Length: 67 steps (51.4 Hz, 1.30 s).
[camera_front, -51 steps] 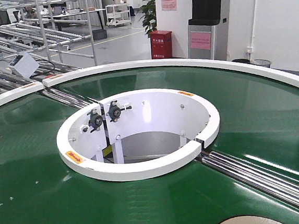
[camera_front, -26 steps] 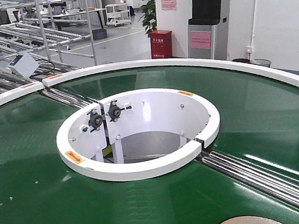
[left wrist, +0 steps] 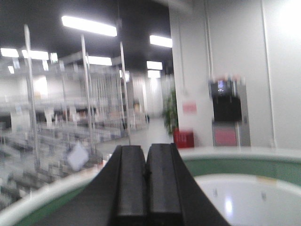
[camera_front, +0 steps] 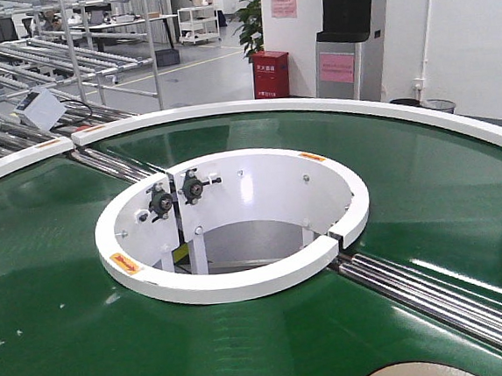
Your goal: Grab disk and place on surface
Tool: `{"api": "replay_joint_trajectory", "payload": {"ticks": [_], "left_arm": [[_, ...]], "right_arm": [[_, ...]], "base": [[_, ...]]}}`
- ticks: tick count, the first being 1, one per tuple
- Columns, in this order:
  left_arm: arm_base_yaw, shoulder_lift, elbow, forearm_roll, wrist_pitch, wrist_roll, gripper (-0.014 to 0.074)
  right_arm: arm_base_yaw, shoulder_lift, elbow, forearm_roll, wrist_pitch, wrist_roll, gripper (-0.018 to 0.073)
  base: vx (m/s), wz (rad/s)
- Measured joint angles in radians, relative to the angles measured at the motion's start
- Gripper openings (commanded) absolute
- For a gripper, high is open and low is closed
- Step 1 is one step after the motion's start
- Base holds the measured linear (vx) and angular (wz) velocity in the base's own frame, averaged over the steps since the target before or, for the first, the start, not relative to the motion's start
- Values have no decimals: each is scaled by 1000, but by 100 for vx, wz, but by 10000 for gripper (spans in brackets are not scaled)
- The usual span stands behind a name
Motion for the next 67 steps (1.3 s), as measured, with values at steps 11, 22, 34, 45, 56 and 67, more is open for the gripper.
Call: {"api": "replay_joint_trajectory", "payload": {"ticks": [11, 22, 34, 45, 56, 67], "left_arm": [[0, 138, -11, 0, -1, 0, 22], [0, 157, -11, 0, -2, -1, 113], [0, 157, -19, 0, 32, -1, 421], [0, 157, -19, 0, 66, -3, 647], [-28, 157, -19, 0, 69, -17, 636], [-163, 156, -20, 0, 249, -54, 547]], "right_arm": [[0, 125, -2, 0, 48, 16, 6], [0, 133, -2, 0, 72, 16, 155], [0, 133, -2, 0, 92, 17, 536], [0, 133, -2, 0, 93, 17, 729], [0, 133, -2, 1, 93, 21, 692], [73, 133, -2, 39, 152, 57, 588]], "base": [[0, 0], [0, 0], [0, 0], [0, 0], [0, 0], [0, 0]]}}
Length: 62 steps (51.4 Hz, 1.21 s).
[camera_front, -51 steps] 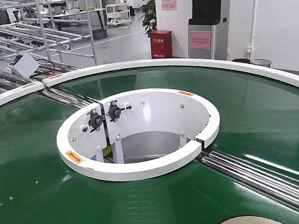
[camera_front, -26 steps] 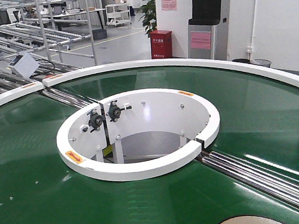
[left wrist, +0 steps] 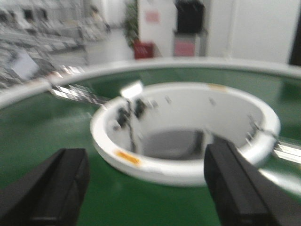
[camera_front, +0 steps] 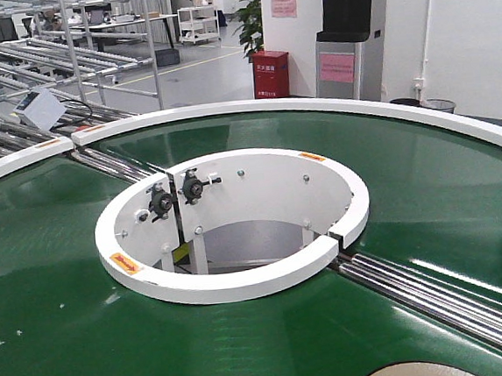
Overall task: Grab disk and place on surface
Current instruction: 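Lower left and right grippers toward two cream plates on the conveyor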
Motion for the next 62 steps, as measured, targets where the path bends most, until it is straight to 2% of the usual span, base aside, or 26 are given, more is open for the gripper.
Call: {"api": "replay_joint_trajectory", "payload": {"ticks": [8, 12, 17, 19, 22, 27, 30, 34, 38, 41, 48, 54, 62], "left_arm": [[-84, 26, -77, -5, 351, 3, 485], [-111, 72, -149, -60, 518, 73, 465], [-125, 144, -225, -235, 641, 246, 462], [-129, 184, -245, -316, 681, 316, 462], [-130, 248, -272, -469, 745, 432, 462], [-130, 350, -289, -657, 824, 561, 462], [-130, 404, -290, -706, 838, 590, 462], [-105, 474, -290, -713, 844, 600, 459], [-49, 520, -290, -692, 844, 596, 458], [14, 544, -290, -658, 840, 585, 458], [166, 568, -290, -546, 815, 528, 458], [270, 578, -290, -419, 799, 499, 458], [350, 654, -291, -358, 790, 478, 458]], "right_arm": [[77, 45, -45, 58, 240, 0, 494], [92, 119, -92, 137, 377, -38, 456], [96, 223, -149, 307, 509, -171, 434], [96, 276, -173, 407, 564, -255, 433], [96, 344, -202, 548, 633, -366, 433], [97, 470, -250, 762, 761, -523, 433], [98, 532, -272, 823, 822, -567, 433], [84, 608, -290, 839, 871, -589, 433], [28, 657, -292, 836, 908, -597, 433], [-33, 684, -292, 824, 928, -598, 433], [-231, 702, -292, 801, 974, -594, 433], [-373, 701, -296, 818, 987, -578, 431], [-423, 701, -296, 877, 995, -578, 430]], "base": [[0, 0], [0, 0], [0, 0], [0, 0], [0, 0], [0, 0], [0, 0], [0, 0], [0, 0], [0, 0], [0, 0], [0, 0], [0, 0]]}}
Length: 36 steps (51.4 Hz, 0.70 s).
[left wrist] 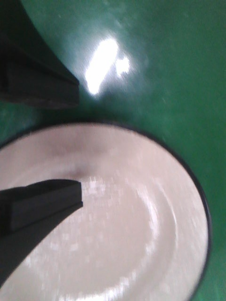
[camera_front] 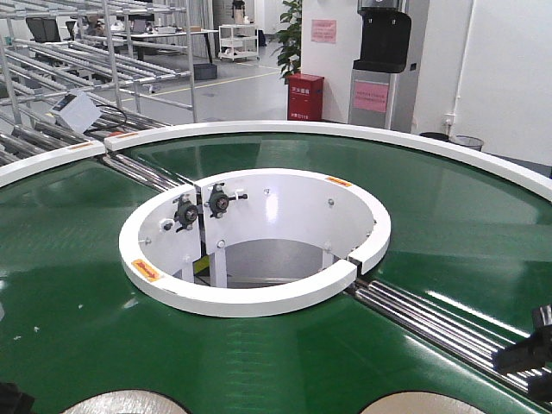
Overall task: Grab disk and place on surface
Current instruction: 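Lower left and right grippers toward two cream plates on the conveyor, then close left and right grippers on the black rims of the plates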
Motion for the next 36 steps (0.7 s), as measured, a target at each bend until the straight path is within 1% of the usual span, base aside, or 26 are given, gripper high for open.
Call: {"api": "replay_joint_trajectory", "payload": {"ticks": [6, 10, 12, 17, 20, 21, 23, 25, 26, 28, 31, 34, 35, 36], "left_arm": [[30, 92, -2, 5, -19, 4, 458], [32, 144, -5, 4, -27, 15, 458], [33, 167, -6, -8, -27, 26, 458], [33, 222, -7, -97, -18, 92, 458], [33, 255, -7, -153, 15, 162, 454], [33, 267, -7, -183, 32, 187, 452], [33, 290, -7, -240, 54, 235, 437], [36, 306, -11, -273, 69, 270, 414], [40, 315, -13, -296, 79, 287, 393], [45, 328, -19, -319, 91, 308, 342], [50, 347, -22, -363, 111, 326, 218], [50, 363, -22, -414, 134, 332, 42], [50, 366, -22, -423, 143, 332, 2], [50, 368, -22, -430, 148, 332, -12]], "right_arm": [[-3, 0, 0, 35, 7, 0, 430], [-3, 0, 0, 69, 12, -2, 430], [-3, 0, 0, 83, 13, -7, 430], [-3, 0, 0, 114, 22, -29, 429], [-3, 0, 0, 127, 23, -36, 426], [-3, 0, 0, 131, 23, -36, 426], [-3, 0, 0, 136, 23, -38, 424], [-3, 0, 0, 140, 23, -40, 422], [-3, 0, 0, 141, 23, -42, 421], [-3, 0, 0, 142, 22, -42, 420], [-3, 0, 0, 144, 22, -43, 419], [-3, 0, 0, 144, 23, -44, 419], [-3, 0, 0, 144, 23, -45, 419], [-3, 0, 0, 144, 23, -46, 419]], "base": [[0, 0], [0, 0], [0, 0], [0, 0], [0, 0], [0, 0], [0, 0], [0, 0], [0, 0], [0, 0], [0, 0], [0, 0], [0, 0], [0, 0]]}}
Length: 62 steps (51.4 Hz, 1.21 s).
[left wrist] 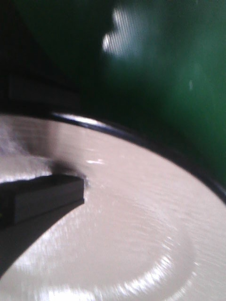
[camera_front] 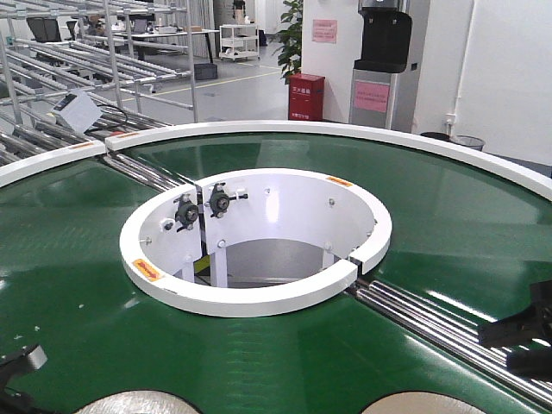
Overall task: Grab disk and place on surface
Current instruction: 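Close left and right grippers on the black rims of the plates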
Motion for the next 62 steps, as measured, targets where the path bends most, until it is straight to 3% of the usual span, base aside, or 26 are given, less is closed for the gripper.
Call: {"api": "replay_joint_trajectory", "payload": {"ticks": [14, 23, 34, 40, 51, 62], "left_arm": [[-5, -65, 4, -135, 51, 17, -10], [-16, -177, 15, -191, 41, 57, -10], [-15, -316, 16, -409, 37, 64, -10], [-15, -359, 16, -479, 39, 78, -10], [-15, -373, 17, -552, 47, 81, -10], [-15, -373, 17, -555, 47, 83, -10]], "right_arm": [[0, 0, 0, -80, -2, -1, 419], [0, 0, 0, -258, -62, 2, 419], [0, 0, 0, -456, -186, 45, 419], [0, 29, -2, -516, -221, 46, 419], [0, 172, -2, -500, -228, 8, 419], [0, 285, -2, -362, -201, -154, 419]], "base": [[0, 0], [0, 0], [0, 0], [0, 0], [0, 0], [0, 0]]}}
